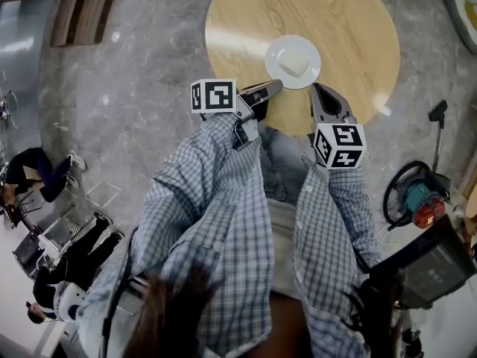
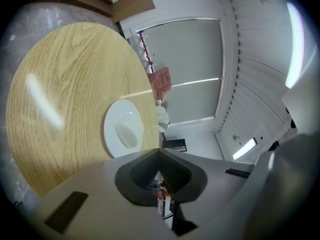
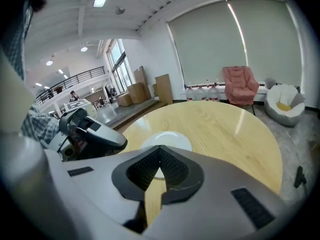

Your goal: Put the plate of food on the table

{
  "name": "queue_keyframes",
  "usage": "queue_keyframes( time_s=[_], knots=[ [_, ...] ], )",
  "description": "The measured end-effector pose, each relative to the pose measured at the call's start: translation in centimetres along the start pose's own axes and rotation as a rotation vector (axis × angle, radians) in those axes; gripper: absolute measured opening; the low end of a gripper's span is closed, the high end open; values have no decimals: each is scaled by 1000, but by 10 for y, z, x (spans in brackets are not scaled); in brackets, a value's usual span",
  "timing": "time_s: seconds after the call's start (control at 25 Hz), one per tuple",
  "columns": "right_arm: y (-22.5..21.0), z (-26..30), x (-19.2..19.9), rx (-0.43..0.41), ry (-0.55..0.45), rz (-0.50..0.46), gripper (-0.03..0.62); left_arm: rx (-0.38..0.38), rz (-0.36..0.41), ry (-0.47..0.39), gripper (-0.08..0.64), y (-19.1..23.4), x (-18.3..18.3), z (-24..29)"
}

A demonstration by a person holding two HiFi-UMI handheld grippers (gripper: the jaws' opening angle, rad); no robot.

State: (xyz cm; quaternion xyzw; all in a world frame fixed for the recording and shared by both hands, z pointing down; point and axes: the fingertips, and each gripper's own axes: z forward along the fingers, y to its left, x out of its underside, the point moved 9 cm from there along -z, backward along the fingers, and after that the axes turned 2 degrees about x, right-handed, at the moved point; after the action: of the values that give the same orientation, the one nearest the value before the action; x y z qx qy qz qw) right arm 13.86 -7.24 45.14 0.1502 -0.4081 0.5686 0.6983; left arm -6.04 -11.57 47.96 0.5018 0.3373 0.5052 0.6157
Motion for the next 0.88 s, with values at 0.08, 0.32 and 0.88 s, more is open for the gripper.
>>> queue_keyframes(
  time_s=[0.08,0.32,0.88],
  knots=[
    [-3,-6,-3,12,-30,18,8,6,44,0,8,-8,0,2],
    [9,-51,-18,19,-127,34,8,11,235,-19,8,-62,13,-9],
    [6,-89,-53,9,-281,35,8,17,509,-95,8,-125,8,-11]
  ],
)
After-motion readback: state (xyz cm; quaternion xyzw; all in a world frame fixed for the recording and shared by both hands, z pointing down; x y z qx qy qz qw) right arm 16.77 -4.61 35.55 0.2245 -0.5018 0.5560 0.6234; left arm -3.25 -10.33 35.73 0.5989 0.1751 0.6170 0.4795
